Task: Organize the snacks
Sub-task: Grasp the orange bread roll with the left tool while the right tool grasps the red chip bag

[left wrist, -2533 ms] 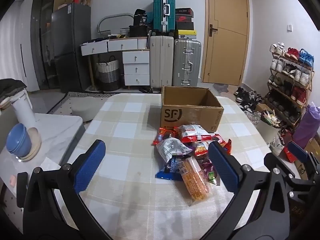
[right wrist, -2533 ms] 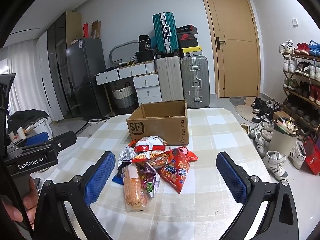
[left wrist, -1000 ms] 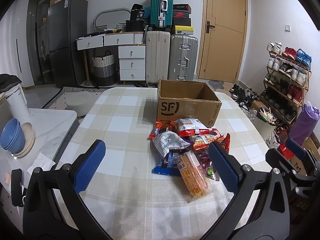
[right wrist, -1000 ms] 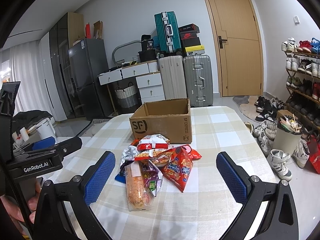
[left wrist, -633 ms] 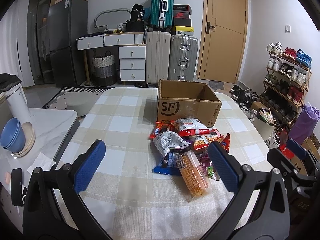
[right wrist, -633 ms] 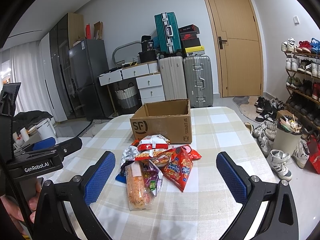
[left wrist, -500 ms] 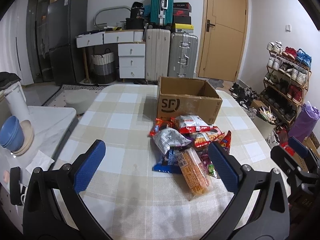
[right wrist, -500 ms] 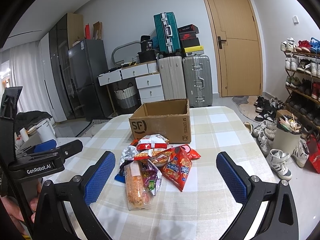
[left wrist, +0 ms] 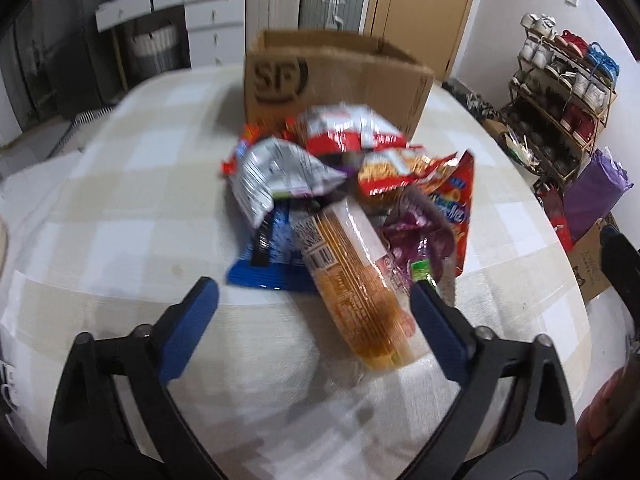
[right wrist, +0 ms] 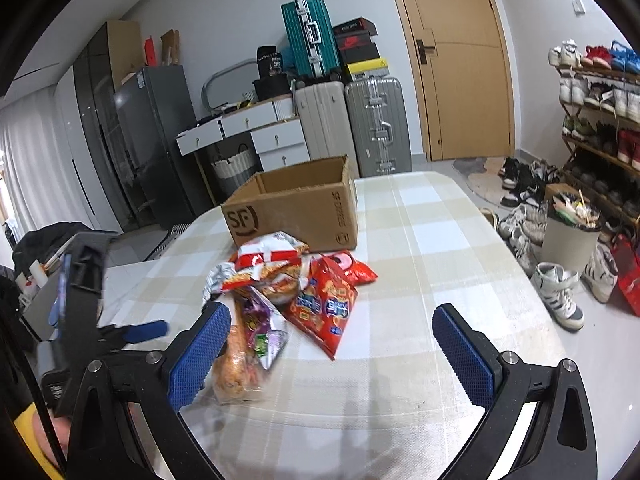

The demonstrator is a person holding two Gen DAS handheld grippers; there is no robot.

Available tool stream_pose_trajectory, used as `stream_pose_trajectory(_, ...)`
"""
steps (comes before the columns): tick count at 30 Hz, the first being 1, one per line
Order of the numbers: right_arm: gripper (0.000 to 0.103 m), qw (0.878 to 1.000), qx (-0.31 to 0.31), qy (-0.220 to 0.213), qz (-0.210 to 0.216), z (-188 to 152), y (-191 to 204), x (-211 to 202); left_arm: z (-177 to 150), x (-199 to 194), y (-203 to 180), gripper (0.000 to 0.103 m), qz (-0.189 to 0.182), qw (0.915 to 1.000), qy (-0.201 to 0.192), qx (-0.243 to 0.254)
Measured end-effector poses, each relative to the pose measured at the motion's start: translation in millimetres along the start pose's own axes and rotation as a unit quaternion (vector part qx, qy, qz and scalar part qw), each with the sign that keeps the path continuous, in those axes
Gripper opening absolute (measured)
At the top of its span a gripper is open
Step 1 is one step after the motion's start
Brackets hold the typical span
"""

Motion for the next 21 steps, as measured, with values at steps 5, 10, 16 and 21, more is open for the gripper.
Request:
stream_pose_trajectory(5,0.103,1.000,0.013,0.014,0.005,-5,-11,16,6,31,-6,0.070,-0.016,0.9996,0.023,-0.004)
stream_pose_trajectory(10,0.103,0.999,0.019,0.030,0.013,-10,-16,32,7,43,-11,0.044,-0.048,0.9981,0.038,0.006)
stream_pose_trajectory(16,0.103,0.998,0.012,0.053,0.018,-16,-8,44,0,42,-11,0.037,-0.068,0.9969,0.032,0.023)
stream_pose_trajectory(21,0.103,0.997,0.016,0.074,0.032,-16,-3,52,-9,20,0,0.035,-0.080,0.9963,0.023,0.020)
Point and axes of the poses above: each gripper's, at about its wrist camera, not at the fingertips, and x roughly the way its jaws point, y to its left, z to its top, the point moved 5 cm from there along x, roughly the way its jaws point, and after that the axes turned 5 degrees about y, right-handed, at the moved point
